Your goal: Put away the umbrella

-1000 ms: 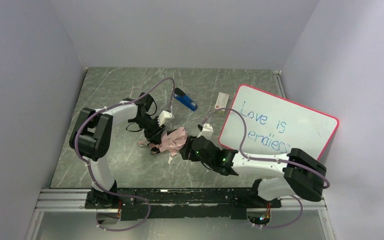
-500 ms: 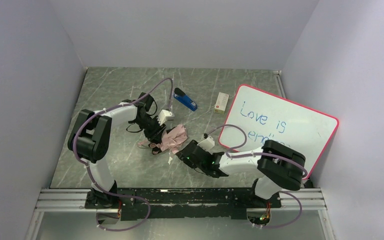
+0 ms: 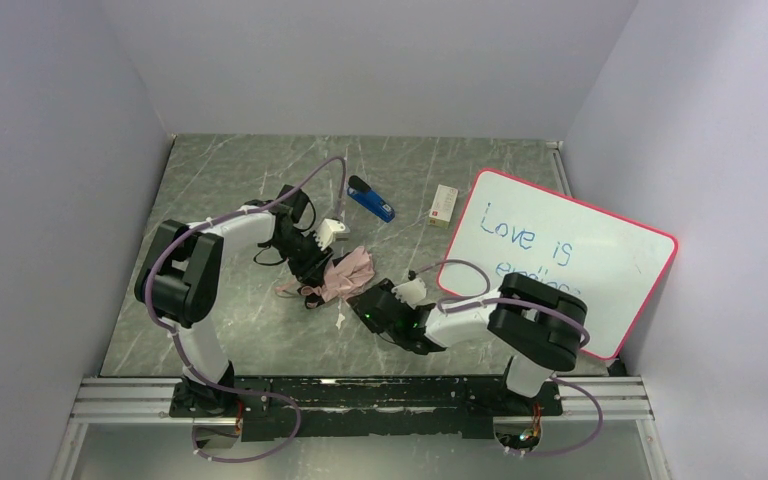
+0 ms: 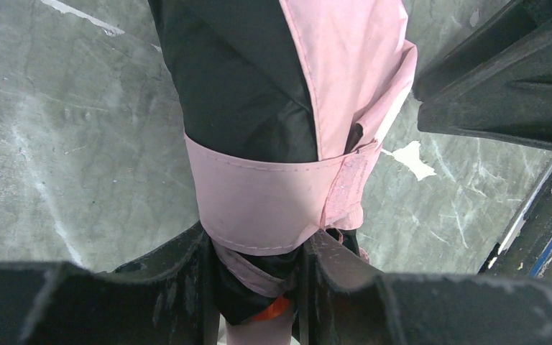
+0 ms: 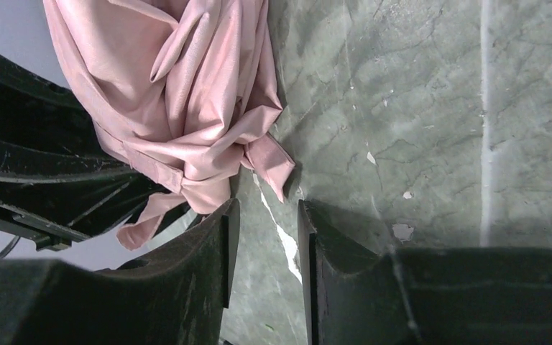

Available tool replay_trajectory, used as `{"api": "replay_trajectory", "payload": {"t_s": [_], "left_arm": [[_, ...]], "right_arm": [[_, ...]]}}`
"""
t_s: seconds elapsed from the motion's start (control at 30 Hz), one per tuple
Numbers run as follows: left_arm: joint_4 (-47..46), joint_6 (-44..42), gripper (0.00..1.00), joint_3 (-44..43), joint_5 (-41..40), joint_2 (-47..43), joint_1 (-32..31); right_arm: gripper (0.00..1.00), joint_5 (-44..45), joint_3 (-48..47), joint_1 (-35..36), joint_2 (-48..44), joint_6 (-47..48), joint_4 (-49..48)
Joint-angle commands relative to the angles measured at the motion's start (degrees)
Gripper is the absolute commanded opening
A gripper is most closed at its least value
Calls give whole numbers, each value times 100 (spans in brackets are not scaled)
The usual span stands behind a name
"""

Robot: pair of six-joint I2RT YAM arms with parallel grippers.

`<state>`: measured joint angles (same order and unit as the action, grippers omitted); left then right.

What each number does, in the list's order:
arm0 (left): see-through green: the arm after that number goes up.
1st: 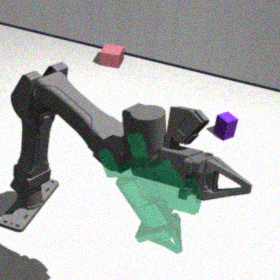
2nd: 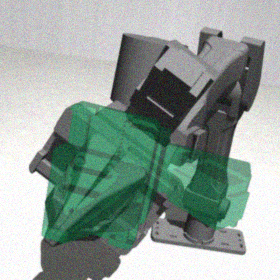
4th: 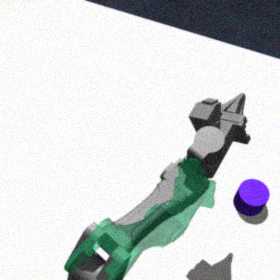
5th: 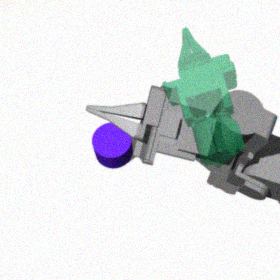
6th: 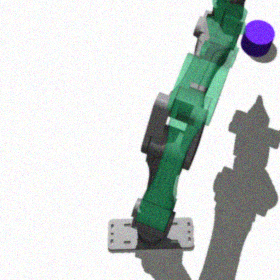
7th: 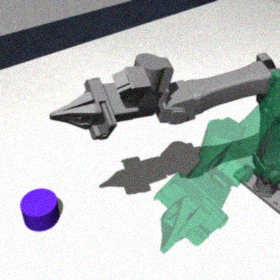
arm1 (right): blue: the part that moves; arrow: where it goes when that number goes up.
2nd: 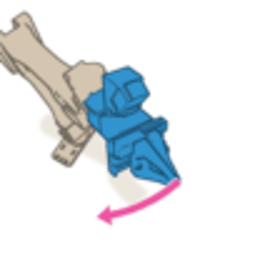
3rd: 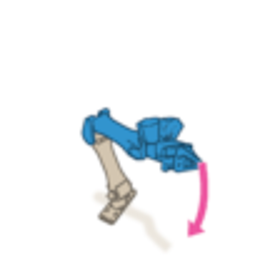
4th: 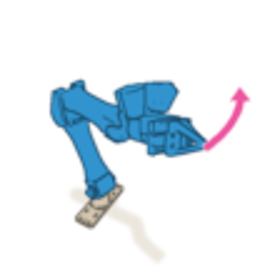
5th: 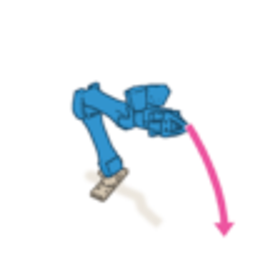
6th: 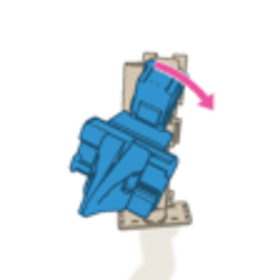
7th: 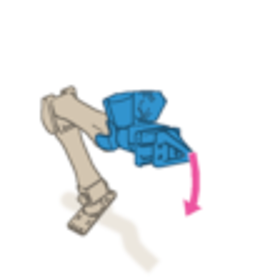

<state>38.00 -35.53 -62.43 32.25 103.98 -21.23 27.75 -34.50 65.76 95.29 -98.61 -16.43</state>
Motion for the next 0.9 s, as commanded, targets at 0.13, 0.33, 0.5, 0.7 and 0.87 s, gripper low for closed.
{"api": "replay_trajectory", "payload": {"t_s": [0.13, 0.33, 0.5, 0.7, 0.87], "left_arm": [[-447, -8, 5, 243, -1497, 354, -25], [-434, -16, 5, 237, -1526, 365, -64], [-425, -13, 5, 232, -1550, 383, -96], [-436, -15, 5, 259, -1590, 378, -118], [-434, 11, 5, 256, -1586, 381, -135]], "right_arm": [[38, 435, -3, 9, 346, -260, 439], [35, 443, 104, -14, 485, -177, 64], [35, 463, 214, -33, 554, -117, -301], [34, 577, 388, -48, 605, 0, -857], [31, 600, 348, -82, 750, 97, -934]]}}
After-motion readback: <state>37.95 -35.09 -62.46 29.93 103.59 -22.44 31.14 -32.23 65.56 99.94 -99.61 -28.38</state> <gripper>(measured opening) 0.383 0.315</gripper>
